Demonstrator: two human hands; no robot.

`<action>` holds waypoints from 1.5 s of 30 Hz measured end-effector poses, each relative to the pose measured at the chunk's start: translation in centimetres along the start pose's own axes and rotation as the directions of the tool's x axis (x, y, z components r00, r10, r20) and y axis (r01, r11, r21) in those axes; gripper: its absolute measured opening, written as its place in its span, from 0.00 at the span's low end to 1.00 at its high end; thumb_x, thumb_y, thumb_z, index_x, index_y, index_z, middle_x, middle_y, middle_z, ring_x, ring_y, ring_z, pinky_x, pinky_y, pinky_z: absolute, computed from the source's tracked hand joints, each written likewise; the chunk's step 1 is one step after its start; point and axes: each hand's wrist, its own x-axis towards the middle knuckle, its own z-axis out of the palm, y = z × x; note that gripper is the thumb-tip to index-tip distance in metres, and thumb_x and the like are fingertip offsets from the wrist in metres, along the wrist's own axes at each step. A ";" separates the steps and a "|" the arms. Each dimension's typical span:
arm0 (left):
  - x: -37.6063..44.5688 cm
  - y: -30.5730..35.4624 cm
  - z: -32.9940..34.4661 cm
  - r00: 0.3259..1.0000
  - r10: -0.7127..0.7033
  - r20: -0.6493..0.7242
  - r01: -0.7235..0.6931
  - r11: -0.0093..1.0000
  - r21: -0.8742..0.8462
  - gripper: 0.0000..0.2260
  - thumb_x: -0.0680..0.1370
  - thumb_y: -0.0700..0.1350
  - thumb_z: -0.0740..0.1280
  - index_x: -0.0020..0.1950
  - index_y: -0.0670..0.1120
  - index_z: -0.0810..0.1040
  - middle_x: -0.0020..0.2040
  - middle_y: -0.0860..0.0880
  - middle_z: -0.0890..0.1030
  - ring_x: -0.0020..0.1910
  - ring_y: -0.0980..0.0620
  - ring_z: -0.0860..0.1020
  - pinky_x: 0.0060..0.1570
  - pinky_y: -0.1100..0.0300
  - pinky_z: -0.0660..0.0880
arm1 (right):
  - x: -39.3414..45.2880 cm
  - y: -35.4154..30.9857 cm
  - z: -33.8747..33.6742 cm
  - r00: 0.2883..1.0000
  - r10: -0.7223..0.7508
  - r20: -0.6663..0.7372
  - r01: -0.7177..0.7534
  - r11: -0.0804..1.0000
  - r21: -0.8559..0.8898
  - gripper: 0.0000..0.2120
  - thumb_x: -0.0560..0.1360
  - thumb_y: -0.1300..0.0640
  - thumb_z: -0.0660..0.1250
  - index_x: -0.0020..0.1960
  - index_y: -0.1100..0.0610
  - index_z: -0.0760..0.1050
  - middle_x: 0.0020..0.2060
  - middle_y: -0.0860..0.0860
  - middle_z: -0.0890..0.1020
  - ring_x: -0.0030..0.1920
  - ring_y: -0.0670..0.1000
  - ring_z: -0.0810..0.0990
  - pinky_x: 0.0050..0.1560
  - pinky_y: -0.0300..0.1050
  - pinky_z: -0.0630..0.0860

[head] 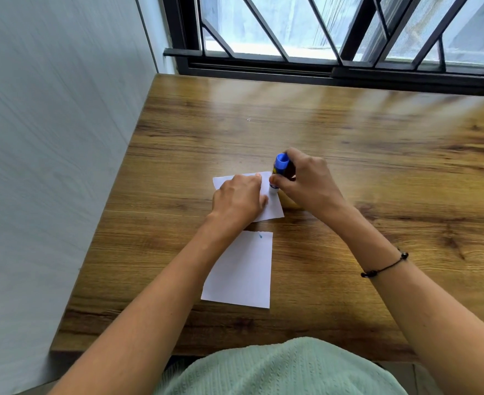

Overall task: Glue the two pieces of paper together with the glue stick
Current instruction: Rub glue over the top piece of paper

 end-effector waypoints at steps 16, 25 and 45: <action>0.7 -0.5 0.1 0.998 -0.046 -0.046 0.045 0.999 -0.027 0.15 0.76 0.50 0.61 0.58 0.43 0.70 0.55 0.39 0.78 0.55 0.38 0.75 0.44 0.52 0.67 | -3.0 0.0 -2.7 0.985 0.164 -0.042 -0.145 0.944 0.295 0.13 0.68 0.58 0.73 0.48 0.54 0.72 0.38 0.51 0.81 0.40 0.54 0.81 0.44 0.46 0.77; -0.6 -0.1 0.3 0.990 -0.030 -0.135 0.021 0.997 -0.071 0.16 0.76 0.48 0.61 0.62 0.48 0.63 0.49 0.39 0.78 0.47 0.37 0.77 0.37 0.52 0.66 | -0.9 -0.2 -3.9 0.963 0.267 -0.038 -0.205 0.816 0.540 0.11 0.67 0.56 0.72 0.35 0.51 0.69 0.38 0.61 0.79 0.39 0.55 0.76 0.45 0.58 0.76; -1.0 0.0 -0.2 0.995 -0.009 -0.100 0.006 0.999 -0.033 0.07 0.78 0.45 0.59 0.54 0.44 0.69 0.40 0.45 0.69 0.39 0.45 0.70 0.36 0.53 0.65 | 0.4 2.1 -0.5 0.981 0.191 -0.020 -0.182 0.958 0.220 0.11 0.67 0.65 0.68 0.49 0.59 0.74 0.42 0.55 0.81 0.38 0.52 0.77 0.41 0.41 0.69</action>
